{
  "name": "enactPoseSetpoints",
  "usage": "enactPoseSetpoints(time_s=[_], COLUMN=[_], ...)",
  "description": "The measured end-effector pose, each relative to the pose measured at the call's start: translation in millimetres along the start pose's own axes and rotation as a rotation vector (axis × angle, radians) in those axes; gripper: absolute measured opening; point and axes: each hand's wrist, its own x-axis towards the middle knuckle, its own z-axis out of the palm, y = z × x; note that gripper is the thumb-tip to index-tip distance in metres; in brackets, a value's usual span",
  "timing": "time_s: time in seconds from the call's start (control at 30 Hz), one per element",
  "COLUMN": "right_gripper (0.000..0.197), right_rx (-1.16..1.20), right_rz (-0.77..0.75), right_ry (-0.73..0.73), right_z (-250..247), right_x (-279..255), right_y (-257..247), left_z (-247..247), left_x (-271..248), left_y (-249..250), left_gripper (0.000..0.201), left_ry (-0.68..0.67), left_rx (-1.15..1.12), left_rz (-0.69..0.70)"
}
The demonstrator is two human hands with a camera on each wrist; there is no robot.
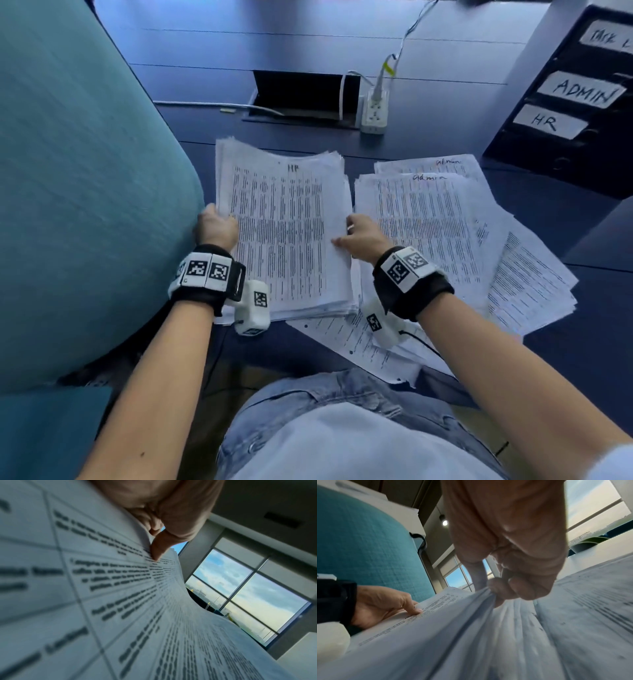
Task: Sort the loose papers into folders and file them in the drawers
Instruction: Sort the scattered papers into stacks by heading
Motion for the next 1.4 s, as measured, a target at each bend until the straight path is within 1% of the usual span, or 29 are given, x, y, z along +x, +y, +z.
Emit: enactPoseSetpoints(time_s=[0.07,0.17,0.27,0.33,0.37,0.4,0.47,0.53,0.57,0.63,0.7,0.73,0.77,0.8,0.83,0.9,0.97,1.0,1.03,1.07,1.1,1.13,1.17,1.2,1.23,1.27,1.37,1.4], right_gripper=[0.017,0.024,0.038,0.043,0.045,0.047,0.054,0.069,0.078,0.093,0.101,0.101,0.096,0.085,0.069,0.039,0.022,0.017,0.014,0.015,0.021,0.024,0.023,0.028,0.039,0.045,0.046,0.05], right_rx=[-0.046,-0.072,-0.037,-0.038,-0.051,-0.079,-0.142,-0.113,-0.069,0.016,0.072,0.11,0.158,0.184,0.171,0.065,0.006,0.013,0.035,0.056,0.049,0.01,-0.019,-0.032,0.001,0.044,0.143,0.199], right_rz=[0.017,0.042,0.084,0.126,0.161,0.223,0.393,0.554,0.619,0.705,0.731,0.711,0.682,0.638,0.577,0.419,0.31,0.287,0.298,0.33,0.387,0.453,0.519,0.581,0.645,0.678,0.664,0.646], right_ry=[-0.004,0.003,0.055,0.146,0.204,0.275,0.444,0.584,0.628,0.652,0.656,0.65,0.64,0.62,0.588,0.521,0.497,0.511,0.542,0.583,0.619,0.645,0.656,0.658,0.657,0.664,0.694,0.69], right_z=[6.1,9.9,-0.3,-18.3,-29.5,-41.0,-64.1,-81.7,-87.9,-94.2,-95.1,-95.5,-95.0,-93.1,-89.8,-81.1,-78.7,-81.2,-86.4,-93.8,-101.5,-108.3,-113.7,-117.5,-119.2,-119.8,-117.6,-116.6], right_x=[-0.4,0.2,3.1,6.1,7.6,9.0,8.4,2.3,-0.8,-6.1,-4.5,-4.3,-3.0,-1.7,-1.6,-2.9,-5.1,-7.4,-8.9,-10.2,-11.0,-12.7,-14.9,-16.8,-19.0,-22.0,-23.1,-23.6], right_y=[4.0,9.4,13.9,20.8,26.7,34.6,52.5,68.6,75.8,87.1,97.4,98.9,100.2,101.2,100.4,96.6,91.3,89.2,89.7,92.6,97.0,101.5,105.1,109.1,113.9,117.0,125.9,126.2], left_z=[6.9,11.6,17.3,25.6,30.9,37.7,53.7,69.7,77.5,90.3,101.7,106.0,109.1,111.9,114.2,117.5,119.1,119.7,121.1,122.7,124.8,127.1,129.3,131.4,133.6,135.1,136.8,137.0], left_x=[3.4,3.4,-2.9,-9.6,-12.1,-14.7,-21.5,-29.9,-33.0,-37.8,-39.1,-39.1,-39.1,-39.2,-39.3,-39.9,-41.1,-42.0,-43.3,-44.4,-46.2,-48.1,-50.0,-52.3,-54.4,-56.0,-57.2,-57.2], left_y=[-11.7,-19.8,-9.8,4.8,12.8,20.8,37.3,52.5,58.7,67.2,68.7,67.4,65.4,63.0,61.2,59.2,59.9,61.0,62.8,65.3,67.7,70.1,72.5,74.1,74.9,75.2,73.7,72.7], left_gripper=[0.028,0.036,0.052,0.064,0.068,0.072,0.079,0.084,0.085,0.086,0.085,0.083,0.081,0.079,0.078,0.078,0.078,0.078,0.078,0.078,0.079,0.079,0.08,0.081,0.081,0.081,0.083,0.082], left_ry=[-0.034,-0.035,-0.04,-0.058,-0.069,-0.092,-0.178,-0.293,-0.349,-0.442,-0.512,-0.537,-0.552,-0.56,-0.561,-0.551,-0.539,-0.538,-0.537,-0.534,-0.532,-0.535,-0.547,-0.568,-0.59,-0.608,-0.619,-0.611], left_rx=[0.003,0.051,0.098,0.172,0.215,0.252,0.313,0.343,0.348,0.387,0.457,0.487,0.513,0.537,0.558,0.589,0.603,0.608,0.618,0.636,0.657,0.68,0.703,0.726,0.745,0.761,0.782,0.787], left_rz=[-0.043,-0.101,-0.106,-0.044,0.012,0.081,0.217,0.327,0.374,0.443,0.454,0.441,0.429,0.422,0.422,0.43,0.434,0.436,0.445,0.463,0.487,0.513,0.532,0.541,0.543,0.542,0.537,0.543])
